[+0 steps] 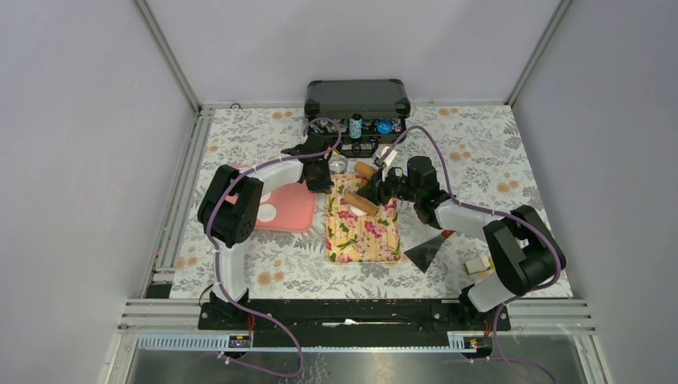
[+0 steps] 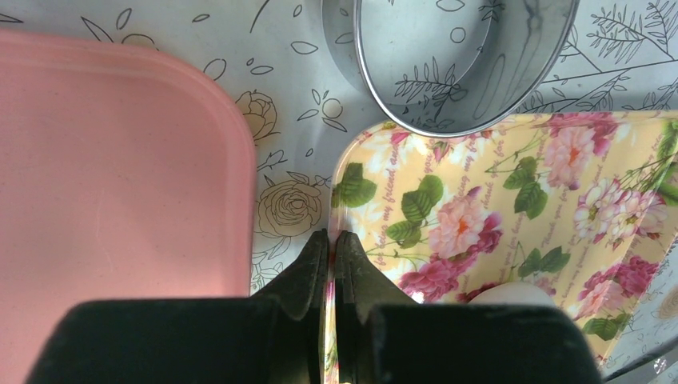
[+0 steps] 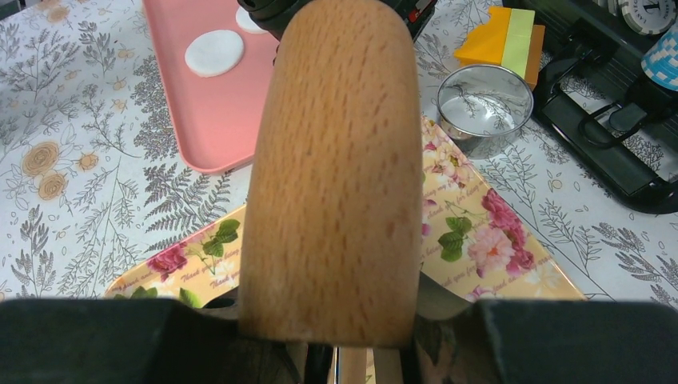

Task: Roll out the dumpling wrappers from the dough
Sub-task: Flatten out the dough on the work surface.

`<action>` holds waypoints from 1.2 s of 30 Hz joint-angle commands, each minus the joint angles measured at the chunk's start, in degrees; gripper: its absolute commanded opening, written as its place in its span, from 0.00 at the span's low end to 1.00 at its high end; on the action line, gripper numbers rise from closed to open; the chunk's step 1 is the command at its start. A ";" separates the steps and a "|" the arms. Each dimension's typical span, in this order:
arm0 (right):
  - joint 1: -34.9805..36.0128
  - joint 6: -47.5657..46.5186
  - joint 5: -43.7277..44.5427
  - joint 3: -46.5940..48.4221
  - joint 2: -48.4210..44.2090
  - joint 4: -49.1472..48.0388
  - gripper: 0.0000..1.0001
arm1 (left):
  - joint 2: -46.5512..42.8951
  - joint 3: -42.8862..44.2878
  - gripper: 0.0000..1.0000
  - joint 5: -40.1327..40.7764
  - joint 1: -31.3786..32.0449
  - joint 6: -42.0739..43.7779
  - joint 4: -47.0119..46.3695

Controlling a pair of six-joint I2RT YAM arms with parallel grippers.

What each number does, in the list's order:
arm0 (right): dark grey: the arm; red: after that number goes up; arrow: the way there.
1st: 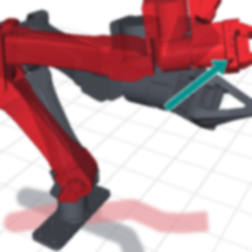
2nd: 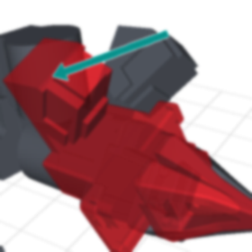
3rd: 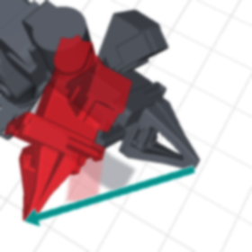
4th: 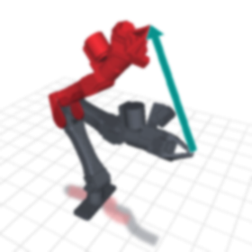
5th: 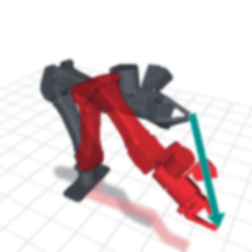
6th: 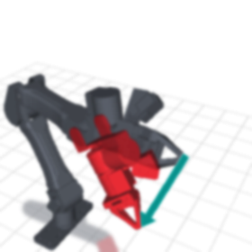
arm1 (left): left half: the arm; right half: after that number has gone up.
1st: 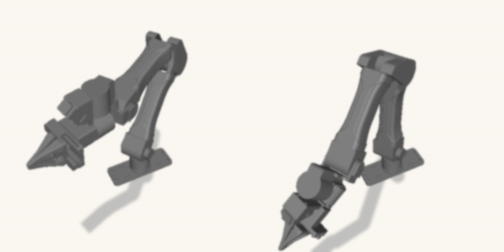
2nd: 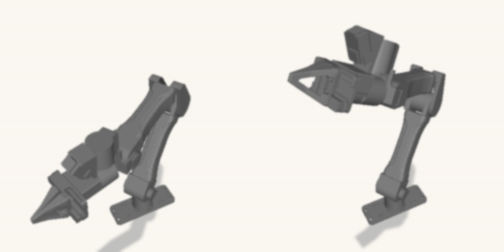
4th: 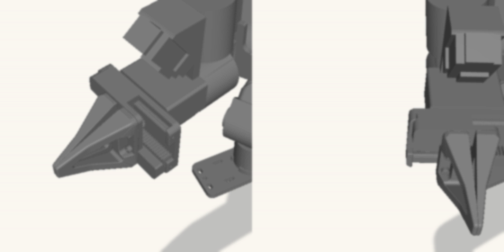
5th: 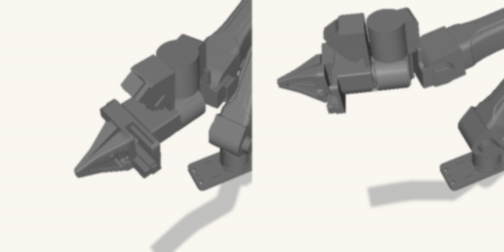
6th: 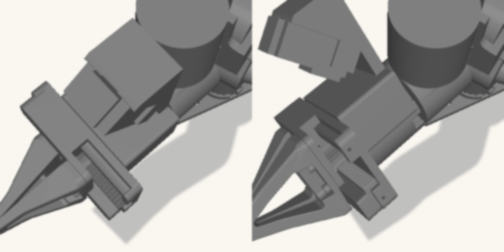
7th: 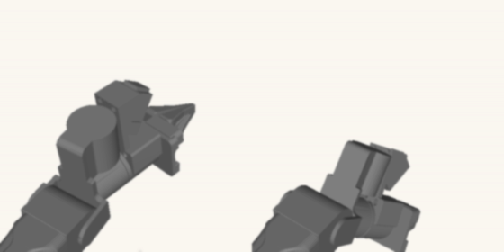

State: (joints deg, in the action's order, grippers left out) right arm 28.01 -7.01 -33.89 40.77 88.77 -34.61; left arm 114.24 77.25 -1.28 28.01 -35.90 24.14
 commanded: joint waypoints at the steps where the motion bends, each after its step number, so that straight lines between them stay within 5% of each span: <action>1: -0.24 -1.86 2.68 0.07 1.31 -2.01 0.00 | 3.06 -1.47 0.00 2.45 -0.32 -0.13 -0.22; 36: 1.09 5.04 5.45 -4.30 6.93 12.69 0.00 | 2.58 -2.54 0.00 1.54 -0.37 -0.29 -1.03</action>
State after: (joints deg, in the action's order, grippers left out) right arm 28.18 -3.62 -31.51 40.56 92.25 -37.19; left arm 114.21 76.75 -2.57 27.75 -35.90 23.42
